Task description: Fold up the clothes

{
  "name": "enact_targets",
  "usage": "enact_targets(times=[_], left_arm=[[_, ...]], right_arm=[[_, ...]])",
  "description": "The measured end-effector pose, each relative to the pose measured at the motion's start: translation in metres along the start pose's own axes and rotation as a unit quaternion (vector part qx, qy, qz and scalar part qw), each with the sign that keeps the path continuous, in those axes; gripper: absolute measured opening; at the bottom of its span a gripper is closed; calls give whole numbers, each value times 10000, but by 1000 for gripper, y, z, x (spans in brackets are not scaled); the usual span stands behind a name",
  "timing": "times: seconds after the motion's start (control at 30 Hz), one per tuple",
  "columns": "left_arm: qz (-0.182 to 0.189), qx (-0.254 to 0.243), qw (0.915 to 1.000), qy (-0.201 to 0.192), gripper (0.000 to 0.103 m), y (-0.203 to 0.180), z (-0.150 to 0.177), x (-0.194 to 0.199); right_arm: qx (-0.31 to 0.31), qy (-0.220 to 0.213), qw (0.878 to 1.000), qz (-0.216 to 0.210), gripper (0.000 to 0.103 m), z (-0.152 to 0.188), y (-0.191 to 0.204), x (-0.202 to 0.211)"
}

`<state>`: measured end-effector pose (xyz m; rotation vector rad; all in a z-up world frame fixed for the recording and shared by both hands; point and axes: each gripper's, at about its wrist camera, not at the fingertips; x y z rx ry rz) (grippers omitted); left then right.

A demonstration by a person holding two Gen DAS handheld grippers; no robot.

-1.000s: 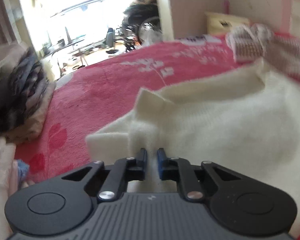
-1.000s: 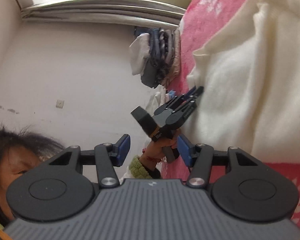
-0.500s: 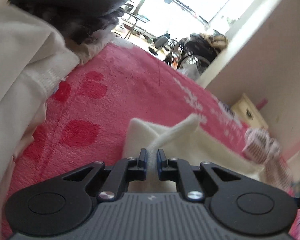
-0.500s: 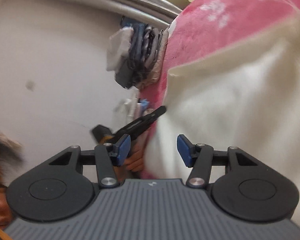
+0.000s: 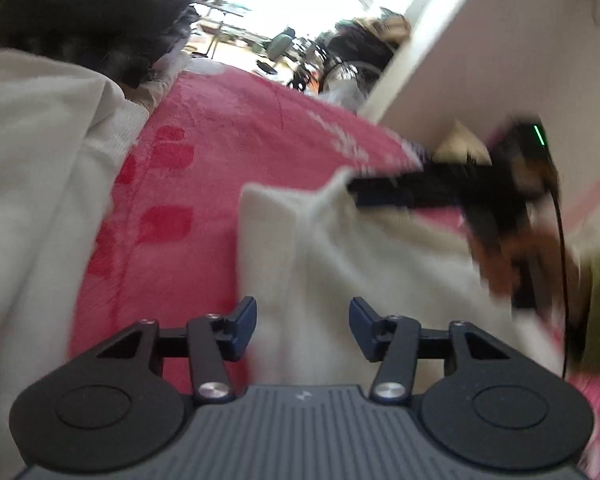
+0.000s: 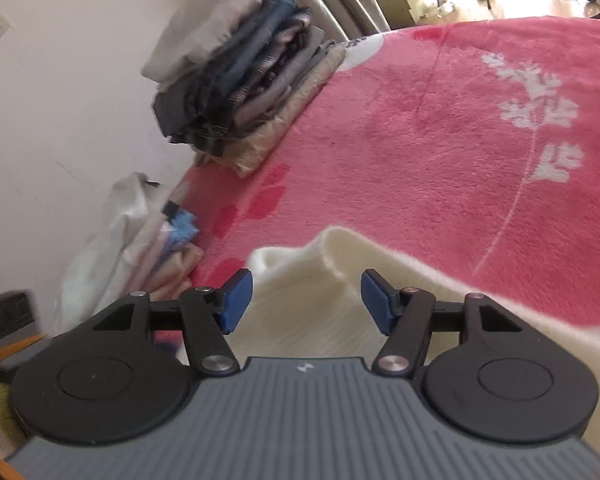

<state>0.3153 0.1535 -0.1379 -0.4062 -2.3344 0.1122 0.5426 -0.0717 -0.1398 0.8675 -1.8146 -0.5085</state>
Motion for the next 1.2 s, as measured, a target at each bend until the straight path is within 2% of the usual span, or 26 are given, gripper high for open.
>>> enact_targets(times=[0.07, 0.13, 0.2, 0.23, 0.27, 0.37, 0.47, 0.57, 0.67, 0.73, 0.83, 0.9, 0.97, 1.03, 1.07, 1.1, 1.2], left_arm=[[-51, -317, 9994, 99, 53, -10, 12, 6], [-91, -502, 9987, 22, 51, -17, 20, 12], [-121, -564, 9983, -73, 44, -21, 24, 15], [-129, -598, 9981, -118, 35, -23, 25, 16], [-142, -652, 9976, -159, 31, -26, 25, 18], [-253, -841, 9959, -199, 21, -32, 26, 20], [-171, -630, 9976, -229, 13, -27, 28, 22], [128, -4, 9993, -362, 12, -15, 33, 33], [369, 510, 9975, -329, 11, -2, 45, 38], [379, 683, 9967, -213, 11, 5, 52, 34], [287, 633, 9974, -172, 11, 5, 54, 31], [215, 554, 9981, -175, 12, 3, 53, 30], [190, 559, 9981, -170, 12, 4, 54, 29], [134, 469, 9987, -150, 12, 3, 53, 28], [111, 426, 9989, -139, 12, 3, 52, 28], [103, 414, 9990, -130, 13, 3, 53, 28], [87, 394, 9991, -108, 14, 3, 53, 28]], right_arm=[[64, 15, 10000, -30, 60, -1, 1, -5], [92, 2, 9999, -43, 59, -1, 1, -9], [121, -11, 9999, -56, 45, -2, 2, -14], [135, -17, 9999, -62, 24, -2, 2, -16], [149, -24, 9999, -69, 15, -2, 3, -18], [260, -125, 9995, -143, 10, -2, 7, -18], [400, -356, 9981, -302, 9, -1, 19, -6], [491, -543, 9959, -535, 8, -5, 32, 6], [668, -541, 9939, -695, 8, -9, 47, 3], [812, -387, 9942, -589, 8, -9, 53, -16], [767, -6, 9970, -113, 9, -7, 47, -63], [398, 233, 9989, 124, 9, -7, 32, -89], [-346, 217, 9991, -115, 11, -14, 13, -88], [-1152, 89, 9926, -370, 15, -25, -6, -68], [-1517, -1, 9872, -488, 26, -31, -17, -56], [-1801, -151, 9818, -583, 30, -36, -28, -37], [-2304, -818, 9664, -798, 33, -43, -58, 40]])
Point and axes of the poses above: each gripper's, at about its wrist camera, not at the fingertips, and x roughly against the way its jaws point, y to its left, z to its underside, and after that the axes turned 15 degrees about -x, right-handed
